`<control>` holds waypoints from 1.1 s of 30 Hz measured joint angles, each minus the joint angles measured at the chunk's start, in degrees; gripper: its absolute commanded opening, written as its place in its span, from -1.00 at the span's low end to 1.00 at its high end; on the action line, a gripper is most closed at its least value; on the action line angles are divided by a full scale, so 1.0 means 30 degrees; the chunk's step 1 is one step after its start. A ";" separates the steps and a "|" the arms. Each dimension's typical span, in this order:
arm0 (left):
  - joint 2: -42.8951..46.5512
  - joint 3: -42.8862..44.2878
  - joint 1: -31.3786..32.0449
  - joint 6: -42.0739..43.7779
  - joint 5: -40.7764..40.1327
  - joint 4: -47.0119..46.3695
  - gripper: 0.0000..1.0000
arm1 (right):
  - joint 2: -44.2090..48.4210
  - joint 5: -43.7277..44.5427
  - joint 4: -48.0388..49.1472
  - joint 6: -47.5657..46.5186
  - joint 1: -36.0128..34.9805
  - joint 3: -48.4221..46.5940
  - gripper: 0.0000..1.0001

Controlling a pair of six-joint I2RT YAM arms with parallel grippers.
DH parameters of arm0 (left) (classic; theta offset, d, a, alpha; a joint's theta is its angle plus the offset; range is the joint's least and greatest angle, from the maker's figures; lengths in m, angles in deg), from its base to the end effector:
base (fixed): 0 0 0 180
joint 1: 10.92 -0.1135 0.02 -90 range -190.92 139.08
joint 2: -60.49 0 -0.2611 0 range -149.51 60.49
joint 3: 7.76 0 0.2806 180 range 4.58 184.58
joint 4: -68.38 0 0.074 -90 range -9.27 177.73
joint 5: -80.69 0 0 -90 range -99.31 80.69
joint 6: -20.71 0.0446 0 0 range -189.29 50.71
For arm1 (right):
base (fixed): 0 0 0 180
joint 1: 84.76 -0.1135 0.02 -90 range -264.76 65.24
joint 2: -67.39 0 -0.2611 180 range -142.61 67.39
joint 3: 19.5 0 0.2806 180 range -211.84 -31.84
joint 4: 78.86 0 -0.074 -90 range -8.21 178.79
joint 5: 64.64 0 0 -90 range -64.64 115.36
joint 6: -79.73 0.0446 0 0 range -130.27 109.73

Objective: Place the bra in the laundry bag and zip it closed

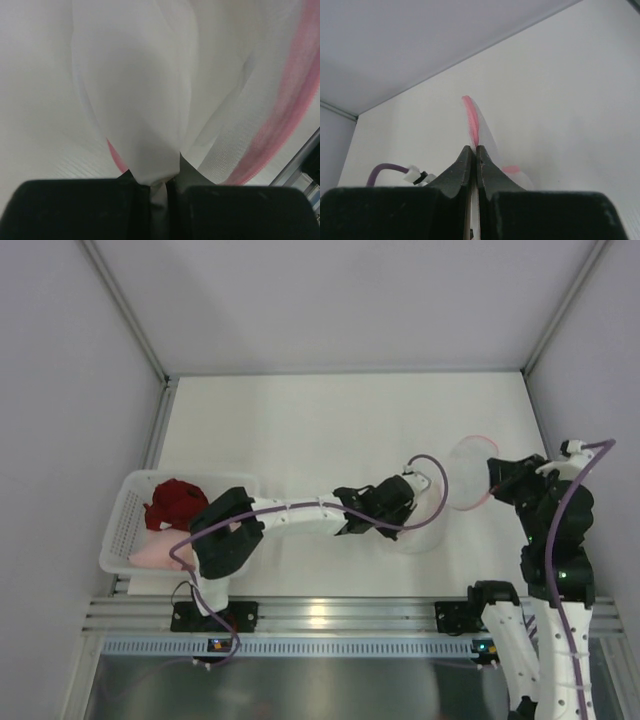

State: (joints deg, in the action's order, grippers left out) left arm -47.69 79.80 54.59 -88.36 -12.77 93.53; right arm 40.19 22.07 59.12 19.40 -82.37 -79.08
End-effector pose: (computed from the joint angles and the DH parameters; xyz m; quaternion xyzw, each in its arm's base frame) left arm 0.1876 -0.4055 0.1778 0.3546 0.8555 -0.2325 0.2972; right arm 0.1416 -0.0033 0.3633 0.1931 0.7391 0.1734 0.6216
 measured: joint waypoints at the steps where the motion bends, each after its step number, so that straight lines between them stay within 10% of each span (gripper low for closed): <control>1: -0.0044 0.0058 -0.0007 0.0022 0.0007 0.0066 -1.00 | 0.0306 0.0029 0.0022 0.0007 0.0000 0.0000 -1.00; 13: -0.1144 0.2047 0.1297 0.2200 -0.0532 0.1129 -1.00 | 0.2317 0.0197 0.0342 0.0131 0.0000 0.0787 -1.00; 25: 0.0743 0.0969 0.1610 0.3774 -0.0291 0.1326 -1.00 | 0.3177 0.6739 -0.3854 -0.0408 -0.0007 0.0357 -1.00; 33: 0.3490 -0.0823 0.1647 0.3657 -0.1610 0.1239 -1.00 | 0.3009 0.3701 -0.0663 -0.0525 -0.0007 0.2951 -1.00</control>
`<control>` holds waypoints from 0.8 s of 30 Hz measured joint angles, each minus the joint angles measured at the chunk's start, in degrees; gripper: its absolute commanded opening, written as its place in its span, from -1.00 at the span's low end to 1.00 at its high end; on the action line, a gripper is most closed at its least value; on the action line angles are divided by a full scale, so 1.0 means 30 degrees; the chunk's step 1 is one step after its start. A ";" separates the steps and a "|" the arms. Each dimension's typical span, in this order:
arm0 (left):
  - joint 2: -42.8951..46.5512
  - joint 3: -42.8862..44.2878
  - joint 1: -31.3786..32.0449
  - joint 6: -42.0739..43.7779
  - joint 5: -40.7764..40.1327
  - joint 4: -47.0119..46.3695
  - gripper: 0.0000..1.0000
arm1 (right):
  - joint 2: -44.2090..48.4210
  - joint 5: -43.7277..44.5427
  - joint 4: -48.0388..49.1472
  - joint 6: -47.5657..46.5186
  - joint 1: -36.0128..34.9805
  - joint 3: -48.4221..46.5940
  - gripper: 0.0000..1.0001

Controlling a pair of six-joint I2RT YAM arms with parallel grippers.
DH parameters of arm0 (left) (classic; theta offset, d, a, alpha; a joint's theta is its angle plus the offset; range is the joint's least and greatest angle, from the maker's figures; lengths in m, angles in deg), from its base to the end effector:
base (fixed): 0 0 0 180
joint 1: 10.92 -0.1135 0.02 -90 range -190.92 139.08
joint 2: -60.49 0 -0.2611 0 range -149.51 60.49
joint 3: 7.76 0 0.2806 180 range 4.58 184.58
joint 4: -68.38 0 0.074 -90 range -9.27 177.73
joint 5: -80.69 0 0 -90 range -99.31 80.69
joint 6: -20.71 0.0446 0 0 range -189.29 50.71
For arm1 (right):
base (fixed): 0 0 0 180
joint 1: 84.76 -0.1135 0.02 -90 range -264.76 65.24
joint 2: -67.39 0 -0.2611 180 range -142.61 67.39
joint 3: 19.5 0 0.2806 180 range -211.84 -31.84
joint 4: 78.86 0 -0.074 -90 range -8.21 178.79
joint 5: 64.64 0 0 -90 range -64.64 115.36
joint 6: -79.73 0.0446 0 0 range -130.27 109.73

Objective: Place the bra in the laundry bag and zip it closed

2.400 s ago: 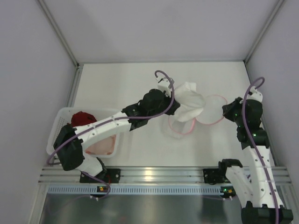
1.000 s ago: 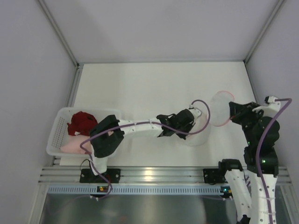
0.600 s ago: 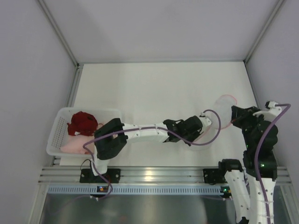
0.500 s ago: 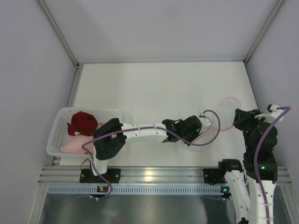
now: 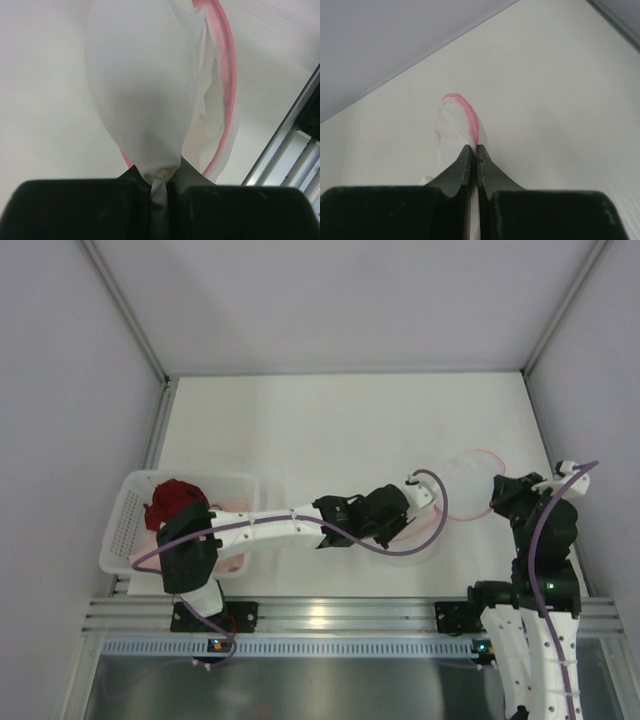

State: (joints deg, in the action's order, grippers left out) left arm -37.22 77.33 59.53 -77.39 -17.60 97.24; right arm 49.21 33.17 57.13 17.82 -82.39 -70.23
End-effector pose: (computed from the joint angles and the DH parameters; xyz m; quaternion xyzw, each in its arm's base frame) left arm 0.1457 -0.3911 0.2327 0.4453 0.7934 -0.2084 0.3590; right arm 0.1239 -0.0112 0.3225 0.2445 0.7339 0.0892 0.6274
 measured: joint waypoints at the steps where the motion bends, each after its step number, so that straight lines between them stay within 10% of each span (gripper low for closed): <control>1: 0.0372 -0.0335 0.0058 -0.0022 -0.0306 -0.0073 -1.00 | -0.0444 -0.0780 0.0831 0.0000 0.0000 0.0197 -1.00; 11: 0.1406 -0.1530 0.0750 -0.0277 -0.1872 -0.0095 -1.00 | -0.5931 -0.8102 0.9879 0.0714 0.0000 -0.0291 -1.00; 24: -0.3067 0.1719 -0.0335 -0.2616 -0.2623 0.0248 -0.95 | -0.3293 -0.9041 0.9078 0.0546 0.0000 -0.1151 -1.00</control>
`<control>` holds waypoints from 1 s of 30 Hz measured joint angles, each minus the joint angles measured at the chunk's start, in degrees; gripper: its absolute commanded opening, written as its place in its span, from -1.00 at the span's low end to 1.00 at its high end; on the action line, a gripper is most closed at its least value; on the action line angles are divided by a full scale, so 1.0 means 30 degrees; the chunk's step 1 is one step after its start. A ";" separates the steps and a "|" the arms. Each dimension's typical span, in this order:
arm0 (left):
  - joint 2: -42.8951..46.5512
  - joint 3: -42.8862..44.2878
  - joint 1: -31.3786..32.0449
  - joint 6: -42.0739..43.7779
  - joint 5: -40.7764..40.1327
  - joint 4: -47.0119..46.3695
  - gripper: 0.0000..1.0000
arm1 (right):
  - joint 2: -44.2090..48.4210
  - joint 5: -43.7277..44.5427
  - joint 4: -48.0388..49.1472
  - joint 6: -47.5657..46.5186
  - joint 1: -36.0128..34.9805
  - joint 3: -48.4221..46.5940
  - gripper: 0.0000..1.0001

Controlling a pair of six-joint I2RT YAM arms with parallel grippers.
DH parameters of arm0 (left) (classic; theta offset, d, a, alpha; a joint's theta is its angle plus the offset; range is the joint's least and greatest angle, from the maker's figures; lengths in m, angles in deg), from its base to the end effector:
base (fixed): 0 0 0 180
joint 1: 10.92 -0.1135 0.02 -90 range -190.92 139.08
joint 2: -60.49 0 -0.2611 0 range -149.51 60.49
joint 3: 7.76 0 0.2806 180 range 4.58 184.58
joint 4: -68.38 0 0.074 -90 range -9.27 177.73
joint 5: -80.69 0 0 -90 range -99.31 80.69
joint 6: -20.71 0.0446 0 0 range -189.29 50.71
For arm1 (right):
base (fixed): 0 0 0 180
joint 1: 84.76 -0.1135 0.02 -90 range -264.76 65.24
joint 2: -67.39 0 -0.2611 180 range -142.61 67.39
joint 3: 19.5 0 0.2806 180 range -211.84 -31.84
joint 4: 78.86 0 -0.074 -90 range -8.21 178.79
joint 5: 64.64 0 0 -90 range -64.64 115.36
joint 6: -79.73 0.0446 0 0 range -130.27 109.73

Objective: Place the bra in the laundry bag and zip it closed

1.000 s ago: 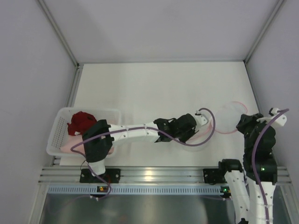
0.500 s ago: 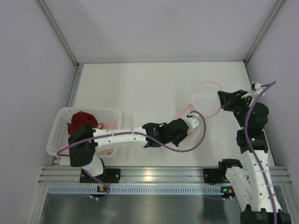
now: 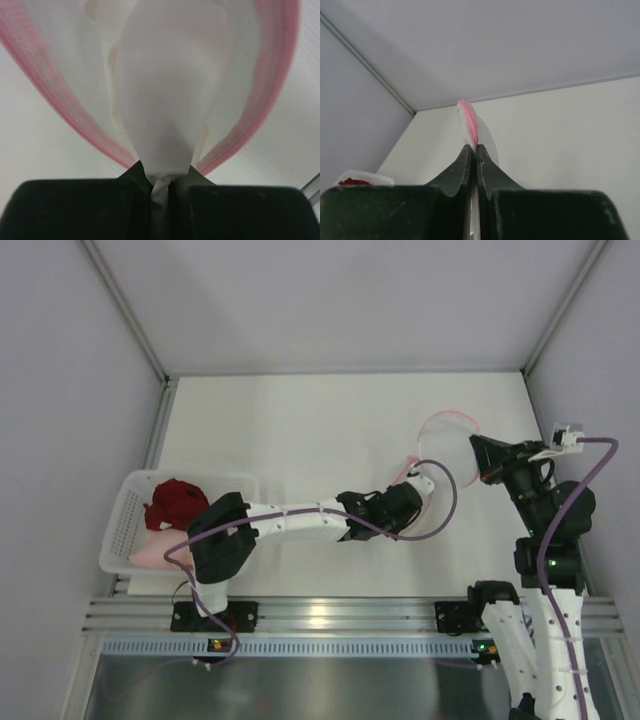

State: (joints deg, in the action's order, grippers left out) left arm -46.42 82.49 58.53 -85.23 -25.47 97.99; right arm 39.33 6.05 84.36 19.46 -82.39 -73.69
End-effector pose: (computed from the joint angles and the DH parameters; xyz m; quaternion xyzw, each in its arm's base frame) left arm 0.1680 -0.4128 0.1984 0.3669 0.8440 -0.1542 0.3595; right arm 0.1565 0.0083 0.3788 0.0535 0.6484 0.2832 0.7046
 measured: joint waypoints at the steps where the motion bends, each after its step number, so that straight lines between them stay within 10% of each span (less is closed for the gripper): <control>1: 0.0000 0.0051 -0.0168 -0.0022 -0.0007 0.0015 -0.82 | 0.0036 0.0095 -0.0313 -0.0044 0.0000 -0.0073 -1.00; 5: 0.0058 0.0321 -0.0474 0.0000 -0.0219 0.0138 0.05 | -0.0109 0.0787 -0.1392 -0.0095 0.0000 -0.0102 -1.00; 9: 0.0714 0.0146 -0.0393 -0.0117 -0.0539 0.0350 0.38 | -0.0466 0.1231 -0.2127 -0.0335 0.0000 -0.0109 -1.00; 21: 0.9828 -0.5544 -0.3752 -0.2208 -0.0102 -0.0270 0.46 | -0.1464 0.1778 -0.3337 -0.0998 0.0000 -0.1304 -1.00; 30: 0.6594 -0.7512 -0.5967 -0.3730 0.3067 -0.2535 0.42 | -0.2142 0.1515 -0.3373 -0.1056 0.0000 -0.1341 -1.00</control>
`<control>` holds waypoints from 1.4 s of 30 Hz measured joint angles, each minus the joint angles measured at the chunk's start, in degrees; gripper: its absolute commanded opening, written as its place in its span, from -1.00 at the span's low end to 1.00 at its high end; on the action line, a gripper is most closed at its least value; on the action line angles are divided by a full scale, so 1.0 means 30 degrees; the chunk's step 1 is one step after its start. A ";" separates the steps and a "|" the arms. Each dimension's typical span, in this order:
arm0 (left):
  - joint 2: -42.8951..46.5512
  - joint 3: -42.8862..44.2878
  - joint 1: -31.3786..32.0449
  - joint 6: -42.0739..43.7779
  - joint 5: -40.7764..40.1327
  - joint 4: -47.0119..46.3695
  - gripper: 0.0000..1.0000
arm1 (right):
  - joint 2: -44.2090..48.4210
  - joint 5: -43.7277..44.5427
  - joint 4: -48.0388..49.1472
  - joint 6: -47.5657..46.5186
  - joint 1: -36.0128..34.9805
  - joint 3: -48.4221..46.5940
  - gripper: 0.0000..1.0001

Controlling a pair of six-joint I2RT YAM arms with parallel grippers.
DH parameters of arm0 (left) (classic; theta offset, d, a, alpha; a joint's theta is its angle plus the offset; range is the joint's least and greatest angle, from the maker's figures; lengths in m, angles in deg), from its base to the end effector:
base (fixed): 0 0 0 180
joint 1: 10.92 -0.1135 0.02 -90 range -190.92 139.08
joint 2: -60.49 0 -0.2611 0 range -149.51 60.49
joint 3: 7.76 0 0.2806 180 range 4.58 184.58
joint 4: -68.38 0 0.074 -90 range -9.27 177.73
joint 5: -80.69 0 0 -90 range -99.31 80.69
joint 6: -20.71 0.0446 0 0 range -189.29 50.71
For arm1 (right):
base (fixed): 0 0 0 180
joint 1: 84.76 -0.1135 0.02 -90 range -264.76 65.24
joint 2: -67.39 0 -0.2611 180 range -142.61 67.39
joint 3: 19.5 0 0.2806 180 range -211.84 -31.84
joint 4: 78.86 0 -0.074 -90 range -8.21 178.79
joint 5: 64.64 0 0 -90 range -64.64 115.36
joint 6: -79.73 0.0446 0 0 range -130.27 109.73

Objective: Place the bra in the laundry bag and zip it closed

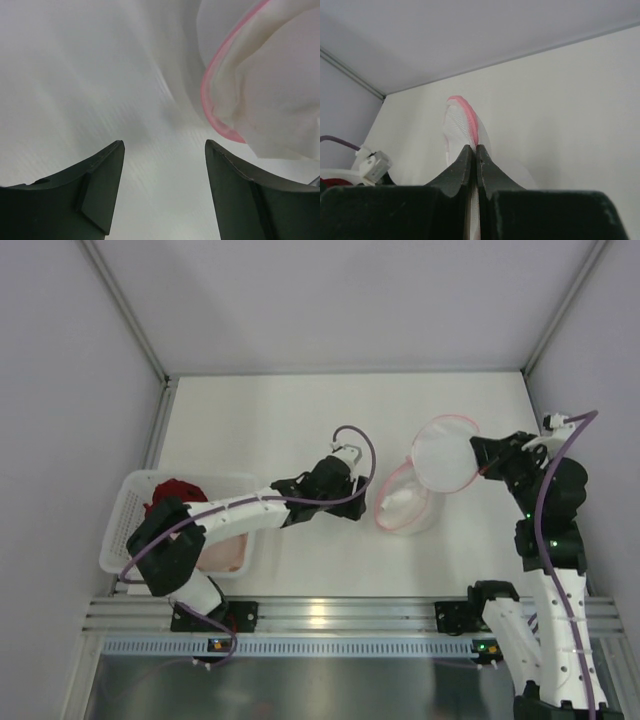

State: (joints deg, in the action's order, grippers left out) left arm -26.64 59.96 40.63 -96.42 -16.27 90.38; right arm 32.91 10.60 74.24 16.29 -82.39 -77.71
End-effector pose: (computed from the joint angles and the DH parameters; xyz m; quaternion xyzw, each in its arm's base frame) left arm 0.2283 -0.2788 0.2028 0.1680 0.8945 -0.2175 0.3527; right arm 0.1789 0.0040 0.3678 0.0945 0.7196 0.2340 0.6469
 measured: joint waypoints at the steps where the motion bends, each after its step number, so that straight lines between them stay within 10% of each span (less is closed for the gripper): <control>1: -0.0554 0.0000 0.0036 -0.0007 0.0488 -0.0444 0.42 | -0.0036 -0.0044 0.0000 -0.0007 0.0000 0.0000 -1.00; 18: -0.5712 0.1377 -0.0095 -0.0831 0.2943 -0.6288 0.20 | -0.0102 -0.0714 0.0000 -0.0146 0.0000 0.0000 -1.00; 24: -0.7023 0.1501 -0.0175 -0.1581 0.2929 -0.7672 -0.82 | -0.0109 -0.0787 0.0000 -0.0146 0.0000 0.0000 -1.00; 28: -0.6936 0.1574 -0.0226 -0.1530 0.3104 -0.7490 -1.00 | -0.0211 -0.0284 -0.0299 -0.0146 0.0000 -0.0153 -1.00; 42: 0.1749 0.8677 -0.1698 0.2237 0.2441 0.6572 -1.00 | -0.1588 0.1297 -0.2637 -0.0874 0.0000 -0.3045 -1.00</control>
State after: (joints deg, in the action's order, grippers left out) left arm -21.40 85.99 35.54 -89.71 -8.95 110.09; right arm 28.14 14.49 66.33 13.67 -82.39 -86.84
